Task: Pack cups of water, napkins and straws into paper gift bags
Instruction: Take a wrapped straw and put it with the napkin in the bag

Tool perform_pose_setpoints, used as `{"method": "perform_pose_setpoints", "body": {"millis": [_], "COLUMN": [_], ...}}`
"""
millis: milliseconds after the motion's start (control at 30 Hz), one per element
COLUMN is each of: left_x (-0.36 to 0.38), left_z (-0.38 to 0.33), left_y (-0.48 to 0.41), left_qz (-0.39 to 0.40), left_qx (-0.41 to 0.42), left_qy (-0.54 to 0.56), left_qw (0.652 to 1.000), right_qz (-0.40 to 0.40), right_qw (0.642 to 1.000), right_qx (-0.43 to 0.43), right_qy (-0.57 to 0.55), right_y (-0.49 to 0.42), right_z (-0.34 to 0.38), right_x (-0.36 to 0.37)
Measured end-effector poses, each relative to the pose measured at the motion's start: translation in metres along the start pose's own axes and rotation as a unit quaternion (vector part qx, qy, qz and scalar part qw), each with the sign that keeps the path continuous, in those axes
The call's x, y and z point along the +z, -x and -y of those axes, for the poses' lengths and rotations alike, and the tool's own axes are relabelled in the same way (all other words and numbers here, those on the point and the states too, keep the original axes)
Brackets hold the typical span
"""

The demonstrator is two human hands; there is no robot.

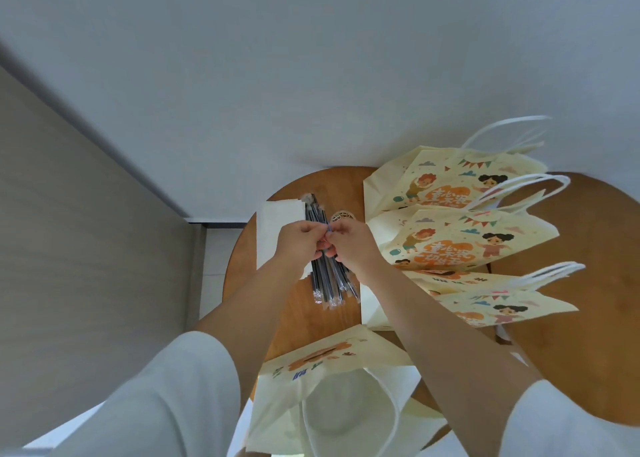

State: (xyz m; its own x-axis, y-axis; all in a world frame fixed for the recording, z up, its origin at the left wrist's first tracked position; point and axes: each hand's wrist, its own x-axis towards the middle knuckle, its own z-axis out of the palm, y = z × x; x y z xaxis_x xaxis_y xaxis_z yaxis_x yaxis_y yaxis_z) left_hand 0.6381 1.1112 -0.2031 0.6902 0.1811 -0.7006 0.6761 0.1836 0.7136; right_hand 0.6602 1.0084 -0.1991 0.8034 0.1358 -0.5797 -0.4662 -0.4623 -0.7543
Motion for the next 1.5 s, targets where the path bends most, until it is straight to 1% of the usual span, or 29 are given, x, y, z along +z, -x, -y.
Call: {"method": "perform_pose_setpoints", "body": {"millis": [67,100,200,233,400,467,567,667,767,867,933,1033,1133,1300,1333,1367,1400,1467,1500], "left_x": [0.001,0.000,0.000,0.001,0.035,0.049,0.057,0.049,0.033,0.019,0.012,0.005,-0.005,-0.023,-0.026,-0.028,-0.032,-0.035,-0.035], "left_z": [0.003,0.004,0.008,0.008,0.002,0.000,-0.003,-0.005,-0.001,0.003,0.004,0.007,0.005,0.020,0.027,0.034,0.042,0.061,0.071], "left_y": [-0.008,-0.014,-0.035,-0.041,-0.066,-0.073,-0.080,-0.075,-0.062,-0.032,-0.002,0.054,0.101,0.187,0.202,0.215,0.225,0.240,0.246], "left_qz": [0.002,-0.008,-0.057,-0.067,-0.058,-0.054,-0.039,-0.029,-0.029,-0.016,0.003,0.017,0.027,0.000,-0.002,-0.001,0.002,0.023,0.036], "left_qx": [-0.016,-0.022,-0.020,-0.019,-0.024,-0.028,-0.069,-0.111,-0.100,-0.076,-0.056,-0.018,-0.005,0.027,0.042,0.061,0.083,0.135,0.152], "left_qy": [0.018,0.011,-0.042,-0.058,-0.098,-0.107,-0.074,-0.049,-0.100,-0.158,-0.178,-0.192,-0.184,-0.181,-0.205,-0.254,-0.333,-0.495,-0.545], "left_qw": [1.000,1.000,0.997,0.996,0.993,0.992,0.994,0.992,0.990,0.984,0.982,0.981,0.982,0.983,0.978,0.965,0.939,0.858,0.824], "right_qz": [-0.025,-0.049,-0.141,-0.156,-0.163,-0.160,-0.154,-0.103,-0.049,-0.014,0.008,0.029,0.037,-0.005,-0.011,-0.013,-0.016,-0.024,-0.028], "right_qw": [0.999,0.998,0.987,0.985,0.984,0.985,0.986,0.992,0.995,0.994,0.995,0.999,0.998,0.985,0.982,0.981,0.978,0.972,0.969], "right_qx": [0.028,0.042,0.073,0.080,0.074,0.065,0.071,0.073,0.076,0.080,0.062,0.006,-0.045,-0.162,-0.175,-0.184,-0.193,-0.212,-0.222], "right_qy": [-0.015,-0.023,-0.013,0.000,0.006,0.023,-0.008,-0.029,-0.032,-0.075,-0.078,-0.035,0.000,0.057,0.062,0.066,0.073,0.097,0.105], "right_y": [-0.010,-0.014,-0.026,-0.026,-0.020,-0.015,-0.008,-0.001,0.010,0.028,0.044,0.076,0.107,0.168,0.178,0.187,0.195,0.211,0.218], "right_z": [-0.002,-0.003,-0.007,-0.008,-0.013,-0.016,-0.018,-0.018,-0.017,-0.012,-0.006,-0.006,-0.006,-0.017,-0.021,-0.026,-0.032,-0.043,-0.048], "right_x": [0.000,0.000,0.003,0.002,-0.002,-0.003,0.001,0.007,0.007,-0.001,-0.007,-0.016,-0.029,-0.063,-0.069,-0.074,-0.078,-0.084,-0.086]}}
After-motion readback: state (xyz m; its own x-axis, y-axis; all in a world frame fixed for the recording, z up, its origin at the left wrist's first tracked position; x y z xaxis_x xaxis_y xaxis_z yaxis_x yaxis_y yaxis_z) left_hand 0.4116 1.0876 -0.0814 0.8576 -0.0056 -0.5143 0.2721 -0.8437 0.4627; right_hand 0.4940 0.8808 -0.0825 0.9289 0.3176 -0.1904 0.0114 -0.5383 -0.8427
